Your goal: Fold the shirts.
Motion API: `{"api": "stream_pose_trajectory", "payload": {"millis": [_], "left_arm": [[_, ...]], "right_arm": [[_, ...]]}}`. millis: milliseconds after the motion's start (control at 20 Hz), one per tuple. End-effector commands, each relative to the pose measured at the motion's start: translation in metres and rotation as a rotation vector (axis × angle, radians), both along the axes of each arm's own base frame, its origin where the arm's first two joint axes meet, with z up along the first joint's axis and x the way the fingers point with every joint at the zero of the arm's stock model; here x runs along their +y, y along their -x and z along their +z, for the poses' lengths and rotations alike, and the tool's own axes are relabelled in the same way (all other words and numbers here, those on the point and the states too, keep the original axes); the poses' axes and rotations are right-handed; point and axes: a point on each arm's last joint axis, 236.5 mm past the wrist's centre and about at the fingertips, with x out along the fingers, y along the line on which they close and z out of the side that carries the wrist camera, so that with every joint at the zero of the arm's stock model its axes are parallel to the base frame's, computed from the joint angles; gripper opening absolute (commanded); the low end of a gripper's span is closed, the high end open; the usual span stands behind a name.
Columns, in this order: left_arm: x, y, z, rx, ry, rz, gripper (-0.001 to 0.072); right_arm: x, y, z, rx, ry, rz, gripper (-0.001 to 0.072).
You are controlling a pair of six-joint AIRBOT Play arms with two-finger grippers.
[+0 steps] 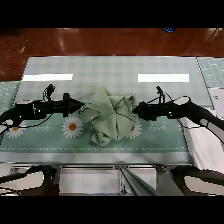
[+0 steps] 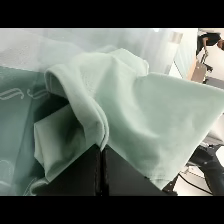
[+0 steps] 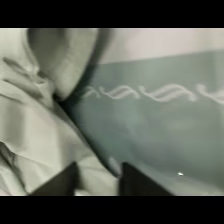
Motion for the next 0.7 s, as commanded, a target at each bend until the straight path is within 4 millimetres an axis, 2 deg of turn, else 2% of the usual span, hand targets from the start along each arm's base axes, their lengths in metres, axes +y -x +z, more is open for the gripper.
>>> {"api": "stream_pose_trajectory", "payload": {"millis": [0,50,150,250,300,400,450,500,550,650], "left_arm": [[0.001,-0.001,0.001,-0.006,-0.004,-0.002,0.0020],[0.002,-0.005,0.005,-0.017,-0.003,0.000,0.0020],[0.003,-0.018,0.031,-0.079,0.028,-0.022,0.0019],[0.010,-0.040,0.082,-0.176,0.068,-0.037,0.0019],[0.018,-0.055,0.116,-0.241,0.070,-0.025,0.0019],[0.033,-0.081,0.193,-0.416,0.040,0.006,0.0019],[0.040,-0.088,0.238,-0.523,0.017,0.015,0.0018],[0.045,-0.091,0.279,-0.614,-0.001,0.025,0.0018],[0.049,-0.091,0.320,-0.702,-0.025,0.034,0.0018],[0.054,-0.078,0.399,-0.882,-0.114,0.040,0.0018]], "right_arm": [[0.031,0.001,0.012,-0.045,-0.039,0.130,0.0080],[0.036,0.004,0.023,-0.072,-0.061,0.188,0.0021],[0.034,0.000,0.050,-0.115,-0.074,0.261,0.0020],[0.011,-0.031,0.099,-0.242,0.003,0.251,0.0020],[-0.007,-0.051,0.134,-0.332,0.060,0.216,0.0020],[-0.048,-0.087,0.234,-0.564,0.168,0.116,0.0020],[-0.066,-0.095,0.288,-0.676,0.202,0.063,0.0020],[-0.080,-0.094,0.346,-0.803,0.235,0.024,0.0020],[-0.091,-0.086,0.396,-0.909,0.265,-0.006,0.0020],[-0.109,-0.051,0.485,-1.104,0.354,-0.049,0.0020]]}}
